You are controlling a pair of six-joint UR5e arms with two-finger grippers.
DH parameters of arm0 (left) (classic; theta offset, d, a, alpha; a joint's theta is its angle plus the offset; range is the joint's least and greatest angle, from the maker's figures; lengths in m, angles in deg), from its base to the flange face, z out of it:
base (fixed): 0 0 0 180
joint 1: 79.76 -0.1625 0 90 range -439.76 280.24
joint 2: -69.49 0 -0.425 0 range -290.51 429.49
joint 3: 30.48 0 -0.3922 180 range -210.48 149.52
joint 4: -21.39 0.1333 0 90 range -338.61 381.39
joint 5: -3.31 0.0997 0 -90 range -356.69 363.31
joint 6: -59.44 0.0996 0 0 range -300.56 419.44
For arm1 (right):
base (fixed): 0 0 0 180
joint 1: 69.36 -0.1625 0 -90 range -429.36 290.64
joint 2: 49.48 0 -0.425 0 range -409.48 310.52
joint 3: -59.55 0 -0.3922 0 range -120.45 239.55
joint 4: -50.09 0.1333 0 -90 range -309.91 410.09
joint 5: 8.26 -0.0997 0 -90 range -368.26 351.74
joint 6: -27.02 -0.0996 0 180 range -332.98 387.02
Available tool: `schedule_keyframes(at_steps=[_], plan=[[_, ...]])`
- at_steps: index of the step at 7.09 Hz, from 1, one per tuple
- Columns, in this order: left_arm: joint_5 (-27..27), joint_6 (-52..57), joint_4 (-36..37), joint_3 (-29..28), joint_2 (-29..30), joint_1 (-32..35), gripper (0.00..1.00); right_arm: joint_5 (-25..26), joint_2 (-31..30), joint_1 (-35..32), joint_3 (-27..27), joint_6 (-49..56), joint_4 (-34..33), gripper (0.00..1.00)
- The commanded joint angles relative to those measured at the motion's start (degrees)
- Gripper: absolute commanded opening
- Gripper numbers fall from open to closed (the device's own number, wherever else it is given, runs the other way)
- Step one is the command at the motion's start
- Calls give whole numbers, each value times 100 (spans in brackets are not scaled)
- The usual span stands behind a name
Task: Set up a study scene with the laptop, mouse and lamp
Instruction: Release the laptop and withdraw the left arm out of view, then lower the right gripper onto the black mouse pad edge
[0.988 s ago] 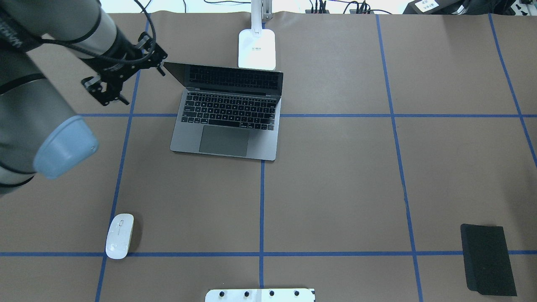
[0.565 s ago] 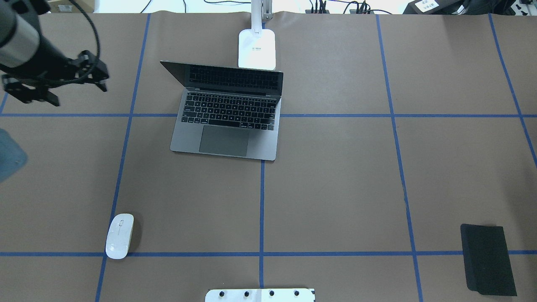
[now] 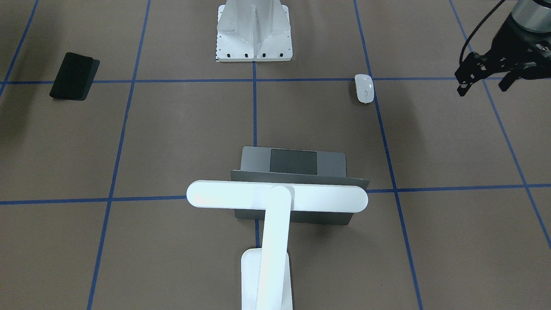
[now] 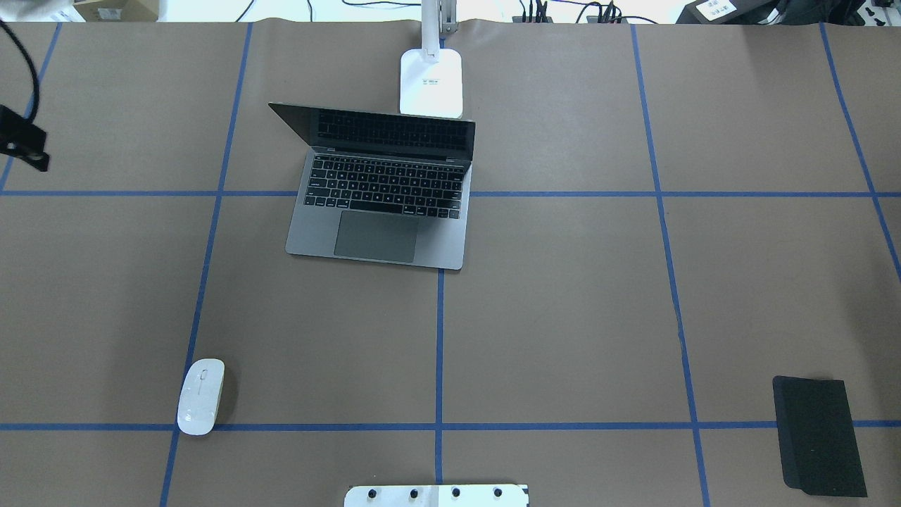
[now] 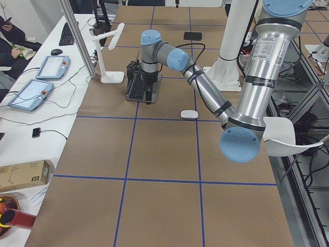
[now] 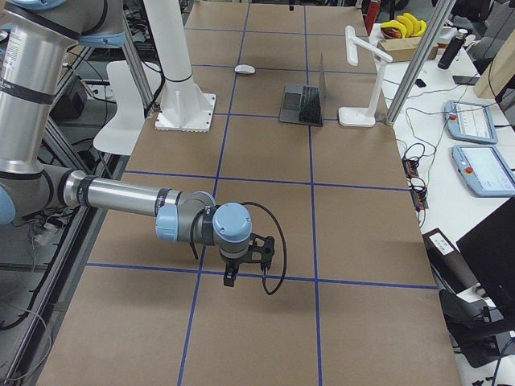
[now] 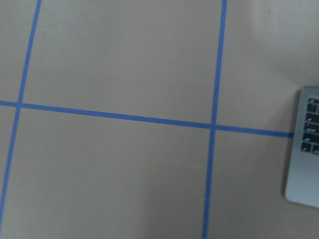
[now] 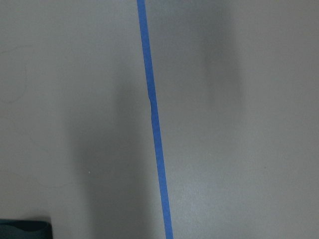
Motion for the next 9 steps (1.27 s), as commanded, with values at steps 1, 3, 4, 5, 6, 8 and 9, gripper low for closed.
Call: schedule_keyframes(at_steps=[1, 3, 4, 5, 6, 8, 9], plan=[[-149, 1253, -25, -18, -579, 453, 99, -73, 258, 15, -111, 50, -17, 100], [-288, 1773, -34, -27, -826, 796, 99, -596, 4, 24, -120, 25, -16, 100], [-742, 2037, -34, -44, -932, 867, 99, -1210, -75, 76, -172, -28, -52, 100], [-764, 2144, -34, -62, -942, 911, 99, -1503, -233, 138, -207, -28, -43, 100], [-764, 2485, -34, -62, -1072, 920, 99, -1497, -356, 286, -199, 41, 9, 100], [-764, 2663, -60, -27, -1196, 982, 99, -1532, -664, 489, -190, 33, 228, 100], [-764, 3038, -43, -62, -1240, 1017, 99, -1741, -674, 629, -190, 33, 273, 100]])
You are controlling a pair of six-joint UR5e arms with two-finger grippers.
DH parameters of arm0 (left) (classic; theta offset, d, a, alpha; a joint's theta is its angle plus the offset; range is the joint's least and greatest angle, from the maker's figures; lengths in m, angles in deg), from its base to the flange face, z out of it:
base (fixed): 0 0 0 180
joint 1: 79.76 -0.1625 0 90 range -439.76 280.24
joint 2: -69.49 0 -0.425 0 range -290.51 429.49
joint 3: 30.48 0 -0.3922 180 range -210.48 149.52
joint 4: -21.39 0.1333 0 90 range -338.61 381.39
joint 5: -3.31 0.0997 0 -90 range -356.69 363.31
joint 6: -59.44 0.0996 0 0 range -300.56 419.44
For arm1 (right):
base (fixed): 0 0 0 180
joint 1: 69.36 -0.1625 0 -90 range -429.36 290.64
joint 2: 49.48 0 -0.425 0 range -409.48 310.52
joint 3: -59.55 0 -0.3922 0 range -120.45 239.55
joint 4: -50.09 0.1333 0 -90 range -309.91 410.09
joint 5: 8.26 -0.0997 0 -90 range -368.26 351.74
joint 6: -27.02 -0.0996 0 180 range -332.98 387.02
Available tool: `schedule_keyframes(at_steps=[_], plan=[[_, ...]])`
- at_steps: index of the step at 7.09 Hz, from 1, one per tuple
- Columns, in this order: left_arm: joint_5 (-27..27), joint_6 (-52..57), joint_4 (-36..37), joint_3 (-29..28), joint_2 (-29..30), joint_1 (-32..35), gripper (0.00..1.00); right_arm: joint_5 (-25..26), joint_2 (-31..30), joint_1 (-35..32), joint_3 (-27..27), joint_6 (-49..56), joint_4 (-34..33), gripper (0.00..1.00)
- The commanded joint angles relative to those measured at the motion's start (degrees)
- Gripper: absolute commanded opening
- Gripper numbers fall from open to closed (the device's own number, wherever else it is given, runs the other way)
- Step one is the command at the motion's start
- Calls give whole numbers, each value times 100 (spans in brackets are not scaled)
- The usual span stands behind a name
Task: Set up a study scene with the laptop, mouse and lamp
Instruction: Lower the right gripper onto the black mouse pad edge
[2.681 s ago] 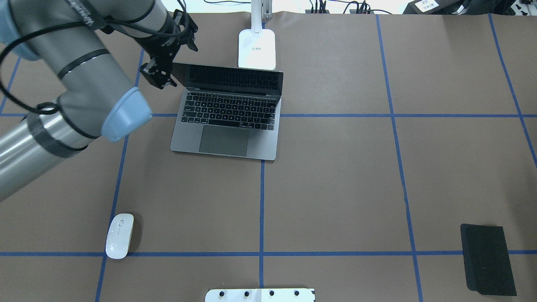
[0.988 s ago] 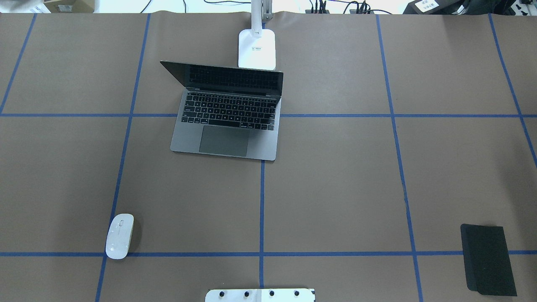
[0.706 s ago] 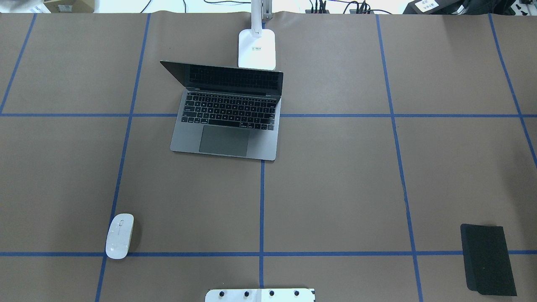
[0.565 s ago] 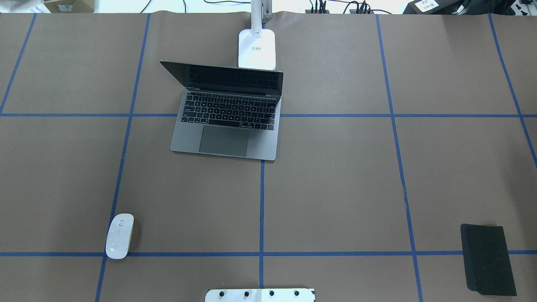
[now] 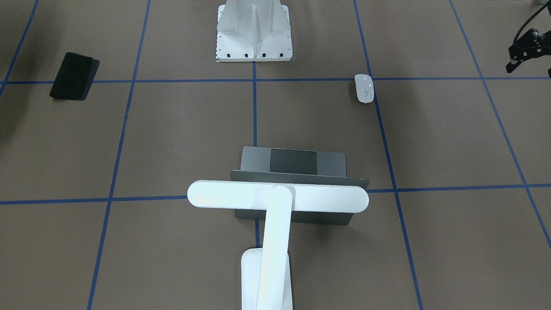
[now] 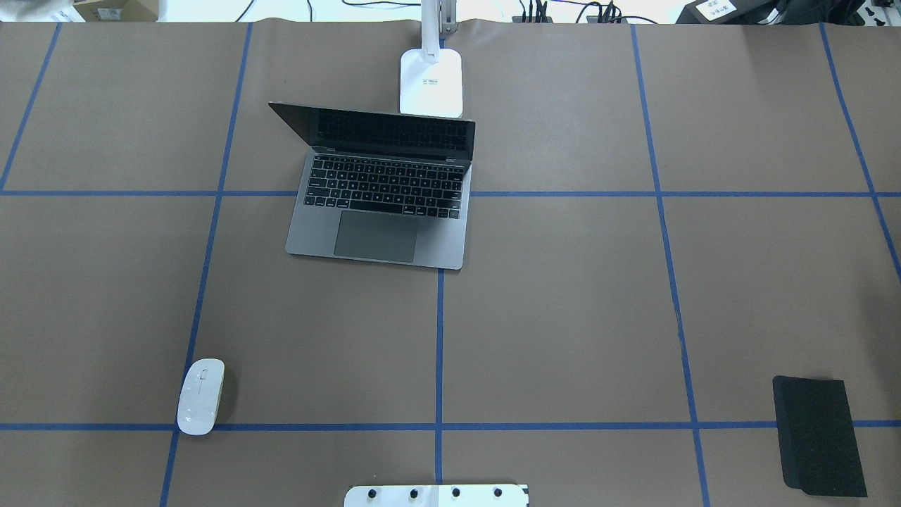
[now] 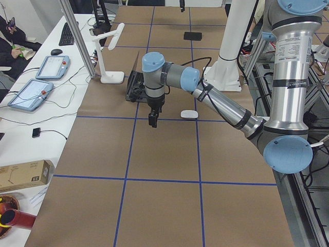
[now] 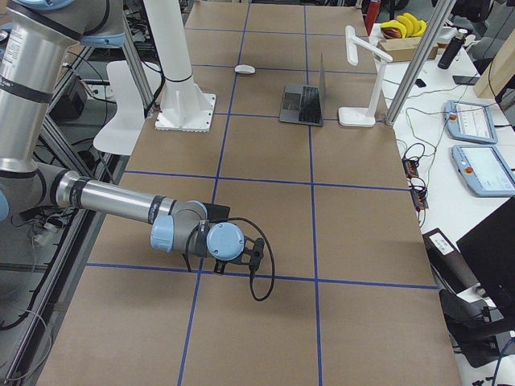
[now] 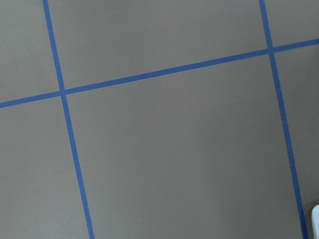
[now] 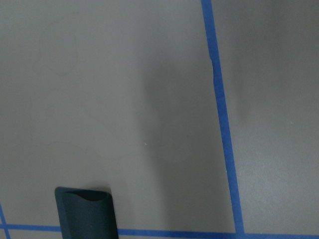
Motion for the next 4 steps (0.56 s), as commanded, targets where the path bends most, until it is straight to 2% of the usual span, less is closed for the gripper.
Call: schedule_keyframes(at_steps=[1, 4], plan=[[-2, 398, -2, -16, -148, 64, 99, -212, -102, 357, 13, -31, 311, 100], [-11, 749, -2, -51, -210, 91, 100, -221, -173, 1349, 13, -844, 1469, 100]])
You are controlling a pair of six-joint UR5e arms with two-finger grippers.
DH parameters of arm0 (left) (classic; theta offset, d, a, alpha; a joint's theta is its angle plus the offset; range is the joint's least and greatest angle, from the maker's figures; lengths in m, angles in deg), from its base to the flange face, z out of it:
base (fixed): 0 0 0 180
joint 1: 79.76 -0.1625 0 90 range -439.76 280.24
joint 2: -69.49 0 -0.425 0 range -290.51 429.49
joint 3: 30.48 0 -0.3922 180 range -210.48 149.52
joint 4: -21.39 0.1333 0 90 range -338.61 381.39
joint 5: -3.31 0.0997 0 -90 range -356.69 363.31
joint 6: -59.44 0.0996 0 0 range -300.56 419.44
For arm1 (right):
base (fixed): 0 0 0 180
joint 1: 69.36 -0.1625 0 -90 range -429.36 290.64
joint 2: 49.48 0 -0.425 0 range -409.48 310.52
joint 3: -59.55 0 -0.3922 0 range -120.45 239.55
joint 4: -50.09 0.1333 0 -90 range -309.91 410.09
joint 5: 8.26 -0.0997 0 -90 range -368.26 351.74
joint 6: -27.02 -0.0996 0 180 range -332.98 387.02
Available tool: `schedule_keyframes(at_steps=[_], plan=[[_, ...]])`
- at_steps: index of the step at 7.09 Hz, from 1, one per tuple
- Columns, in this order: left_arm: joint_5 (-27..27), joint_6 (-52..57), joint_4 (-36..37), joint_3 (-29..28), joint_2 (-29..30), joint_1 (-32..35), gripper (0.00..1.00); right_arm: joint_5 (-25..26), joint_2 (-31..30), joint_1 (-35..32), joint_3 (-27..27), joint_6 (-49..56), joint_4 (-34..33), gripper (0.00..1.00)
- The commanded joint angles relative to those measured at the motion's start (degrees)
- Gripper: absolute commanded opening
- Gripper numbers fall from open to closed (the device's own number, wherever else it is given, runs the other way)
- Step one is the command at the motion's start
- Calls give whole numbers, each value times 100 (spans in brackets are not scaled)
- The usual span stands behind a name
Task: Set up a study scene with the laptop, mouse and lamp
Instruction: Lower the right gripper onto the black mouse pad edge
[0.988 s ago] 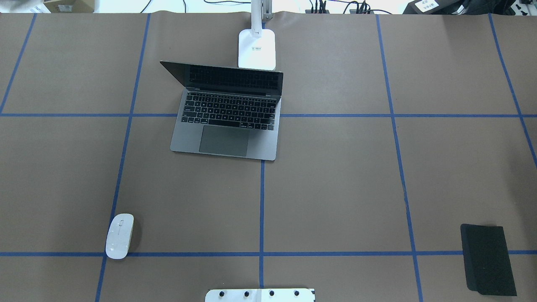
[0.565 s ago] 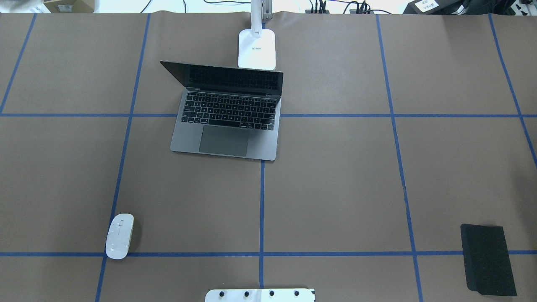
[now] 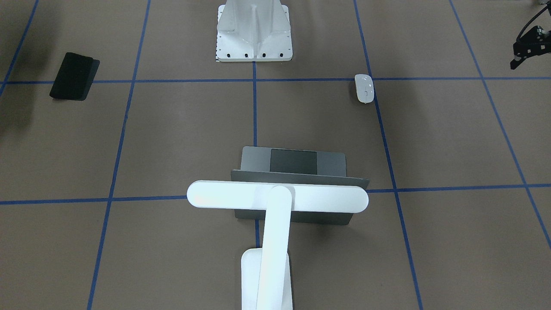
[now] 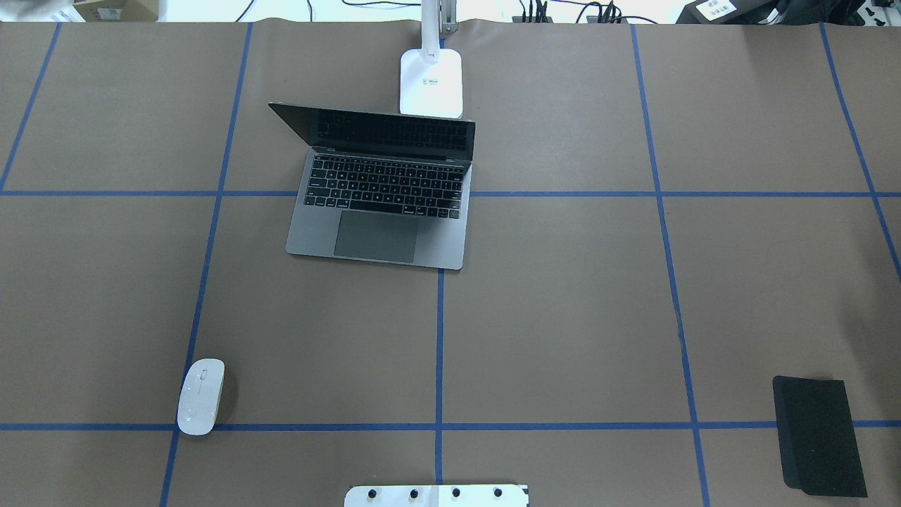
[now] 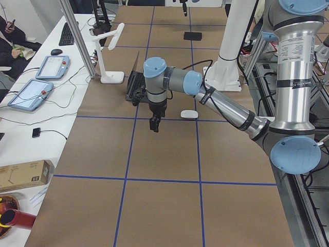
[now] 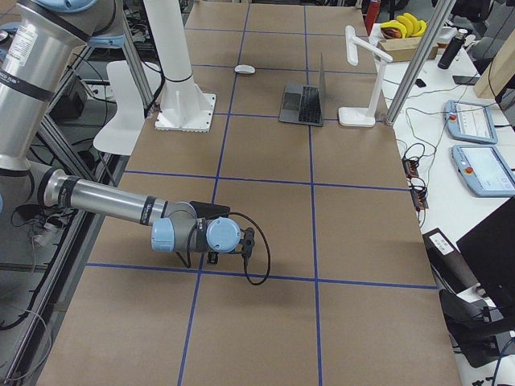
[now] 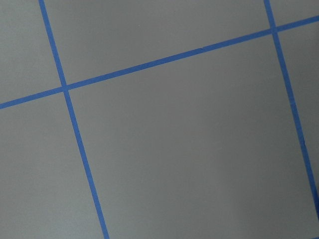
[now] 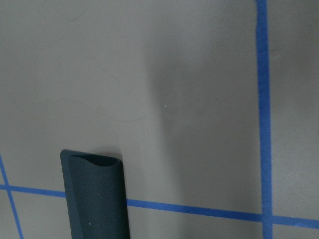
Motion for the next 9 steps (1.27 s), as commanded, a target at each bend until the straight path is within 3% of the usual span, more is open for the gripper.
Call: schedule_keyframes(at_steps=[1, 6, 8, 9], plan=[[-7, 224, 0, -24, -29, 99, 99, 1, -14, 659, -8, -429, 628, 100], [-7, 356, 8, -68, -29, 135, 99, 27, 109, 1443, -8, -963, 1103, 100], [-15, 453, 8, -112, -29, 223, 100, 289, 302, 1933, -17, -2399, 1742, 100], [-15, 453, 17, -129, -29, 232, 100, 352, 407, 2032, -34, -2598, 1798, 100]])
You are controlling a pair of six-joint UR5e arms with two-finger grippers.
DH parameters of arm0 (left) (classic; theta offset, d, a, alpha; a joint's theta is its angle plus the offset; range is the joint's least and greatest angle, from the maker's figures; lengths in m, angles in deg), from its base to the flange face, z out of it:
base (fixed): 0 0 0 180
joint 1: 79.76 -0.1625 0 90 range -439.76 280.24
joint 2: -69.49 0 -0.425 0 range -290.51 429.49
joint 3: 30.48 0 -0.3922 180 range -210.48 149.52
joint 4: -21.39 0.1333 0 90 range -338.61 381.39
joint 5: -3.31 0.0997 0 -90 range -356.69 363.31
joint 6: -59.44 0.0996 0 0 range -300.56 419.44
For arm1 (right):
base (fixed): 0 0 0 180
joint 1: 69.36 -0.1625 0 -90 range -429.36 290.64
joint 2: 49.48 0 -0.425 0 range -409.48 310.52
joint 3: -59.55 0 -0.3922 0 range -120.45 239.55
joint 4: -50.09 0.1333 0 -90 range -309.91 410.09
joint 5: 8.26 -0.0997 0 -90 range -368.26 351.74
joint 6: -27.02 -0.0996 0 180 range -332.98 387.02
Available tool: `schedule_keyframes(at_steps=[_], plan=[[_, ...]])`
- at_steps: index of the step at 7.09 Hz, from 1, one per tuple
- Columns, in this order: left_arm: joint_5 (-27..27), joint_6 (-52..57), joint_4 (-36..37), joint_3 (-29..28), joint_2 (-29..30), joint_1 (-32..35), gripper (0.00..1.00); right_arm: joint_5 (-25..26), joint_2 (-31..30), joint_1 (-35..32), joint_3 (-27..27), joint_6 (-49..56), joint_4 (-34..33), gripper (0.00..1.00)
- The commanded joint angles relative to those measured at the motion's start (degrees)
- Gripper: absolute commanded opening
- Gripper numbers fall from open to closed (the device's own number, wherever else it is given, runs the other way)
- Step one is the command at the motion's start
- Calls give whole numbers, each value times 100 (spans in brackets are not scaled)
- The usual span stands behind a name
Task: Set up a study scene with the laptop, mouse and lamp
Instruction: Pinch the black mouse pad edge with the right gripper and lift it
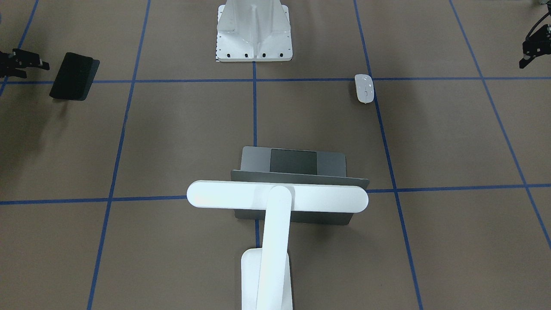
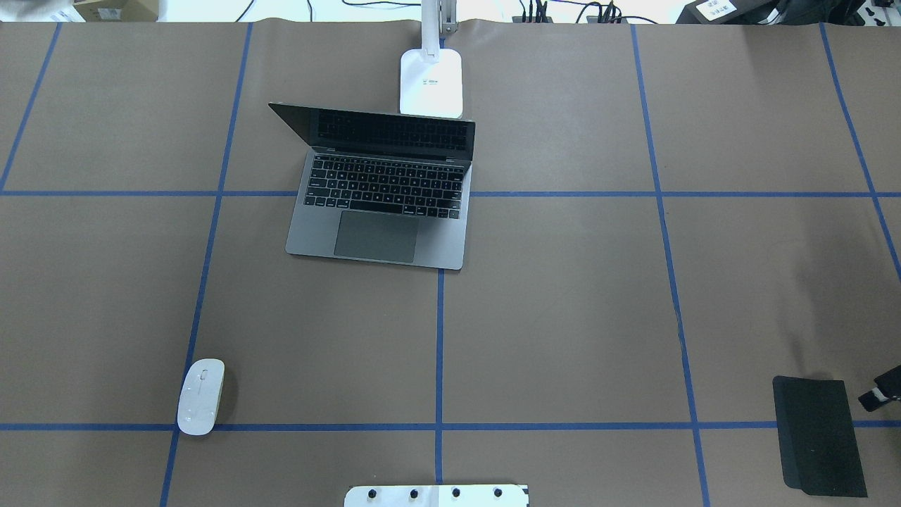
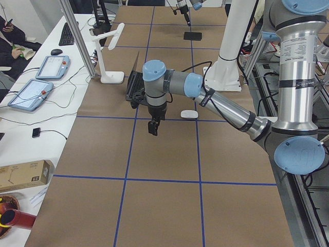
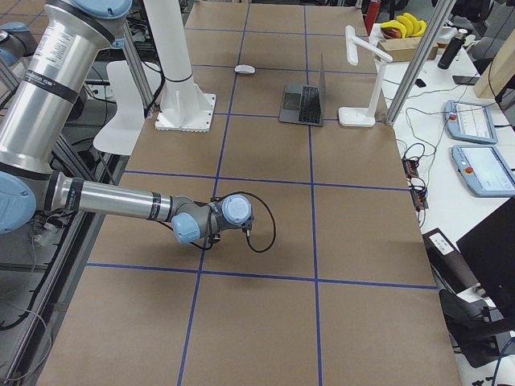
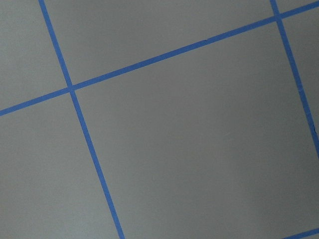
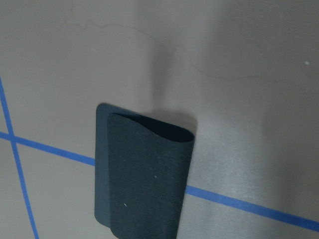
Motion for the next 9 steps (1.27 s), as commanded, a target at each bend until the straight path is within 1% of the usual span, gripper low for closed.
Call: schedule_keyframes(at_steps=[1, 2, 3, 7, 9], plan=[[-1, 17, 7, -21, 0, 19, 99, 208, 126, 228, -137, -485, 196, 100], [7, 26, -2, -30, 0, 36, 99, 426, 221, 342, -321, -432, 231, 100], [-1, 61, 7, -38, 0, 54, 99, 542, 240, 430, -314, -458, 249, 100], [-1, 96, 7, -56, 0, 63, 99, 499, 459, 440, -261, -862, 249, 100], [8, 96, 7, -56, 0, 89, 99, 508, 451, 501, -261, -950, 249, 100]])
